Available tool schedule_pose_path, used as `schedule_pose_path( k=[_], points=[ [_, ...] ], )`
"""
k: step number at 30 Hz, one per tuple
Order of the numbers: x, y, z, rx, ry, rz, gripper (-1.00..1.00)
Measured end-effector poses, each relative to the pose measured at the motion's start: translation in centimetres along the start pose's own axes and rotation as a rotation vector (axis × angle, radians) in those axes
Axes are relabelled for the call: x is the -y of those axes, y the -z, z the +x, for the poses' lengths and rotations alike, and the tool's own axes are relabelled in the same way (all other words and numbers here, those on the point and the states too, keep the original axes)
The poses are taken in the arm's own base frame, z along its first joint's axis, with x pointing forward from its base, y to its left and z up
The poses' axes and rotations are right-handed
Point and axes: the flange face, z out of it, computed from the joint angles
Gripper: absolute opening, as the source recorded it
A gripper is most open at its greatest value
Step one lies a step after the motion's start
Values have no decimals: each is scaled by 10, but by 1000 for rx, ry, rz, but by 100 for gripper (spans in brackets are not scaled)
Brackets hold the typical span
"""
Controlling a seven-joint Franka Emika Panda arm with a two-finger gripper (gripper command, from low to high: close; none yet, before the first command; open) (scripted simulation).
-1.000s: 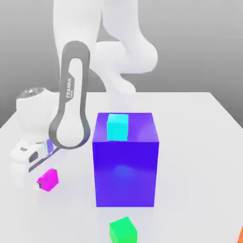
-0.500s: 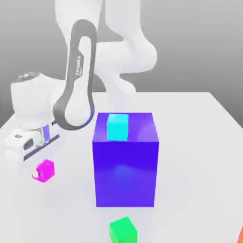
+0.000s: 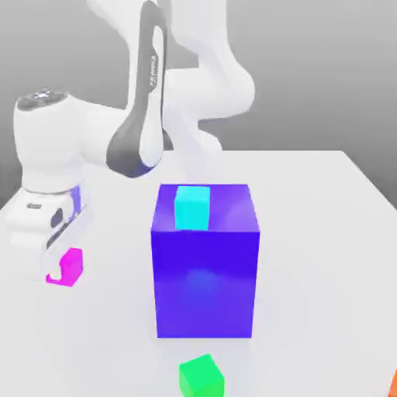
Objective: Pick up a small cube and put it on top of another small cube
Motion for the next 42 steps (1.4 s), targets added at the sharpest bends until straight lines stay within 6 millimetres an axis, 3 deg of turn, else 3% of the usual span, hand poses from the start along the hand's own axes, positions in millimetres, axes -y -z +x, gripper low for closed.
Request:
schedule_pose_path(
  k=[12,24,34,40,41,42],
  points=[
    [-5,35,86,14,529,-33,-100],
    [23,43,181,-6,1072,-21,-100],
    [65,25,252,-65,1509,14,-100],
    [71,-26,260,-71,1543,13,-100],
    [72,-35,260,-72,1542,15,100],
    [72,-35,260,-72,1542,15,100]
  ],
)
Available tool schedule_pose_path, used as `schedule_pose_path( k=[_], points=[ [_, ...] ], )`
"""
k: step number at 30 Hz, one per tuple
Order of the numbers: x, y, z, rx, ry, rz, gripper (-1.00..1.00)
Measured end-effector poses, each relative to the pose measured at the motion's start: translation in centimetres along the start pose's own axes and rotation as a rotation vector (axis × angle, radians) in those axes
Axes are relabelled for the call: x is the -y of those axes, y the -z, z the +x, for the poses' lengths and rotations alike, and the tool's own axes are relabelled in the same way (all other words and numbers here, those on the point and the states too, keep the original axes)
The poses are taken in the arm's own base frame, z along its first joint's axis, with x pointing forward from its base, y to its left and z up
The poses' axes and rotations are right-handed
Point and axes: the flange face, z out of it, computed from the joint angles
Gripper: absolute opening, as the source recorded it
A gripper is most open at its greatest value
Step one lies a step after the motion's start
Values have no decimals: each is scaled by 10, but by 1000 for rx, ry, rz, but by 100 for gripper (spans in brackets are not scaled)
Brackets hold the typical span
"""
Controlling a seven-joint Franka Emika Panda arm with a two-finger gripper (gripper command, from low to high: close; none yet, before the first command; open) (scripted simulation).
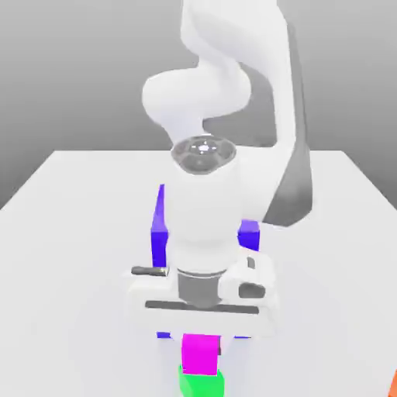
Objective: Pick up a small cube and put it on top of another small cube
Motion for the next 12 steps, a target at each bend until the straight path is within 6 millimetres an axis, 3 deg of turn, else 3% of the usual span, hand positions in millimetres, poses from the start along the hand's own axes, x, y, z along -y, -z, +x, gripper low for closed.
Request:
schedule_pose_path(
  k=[6,12],
  points=[
    [0,-1,0,0,0,0,100],
    [-1,50,0,0,1,-1,100]
  ],
)
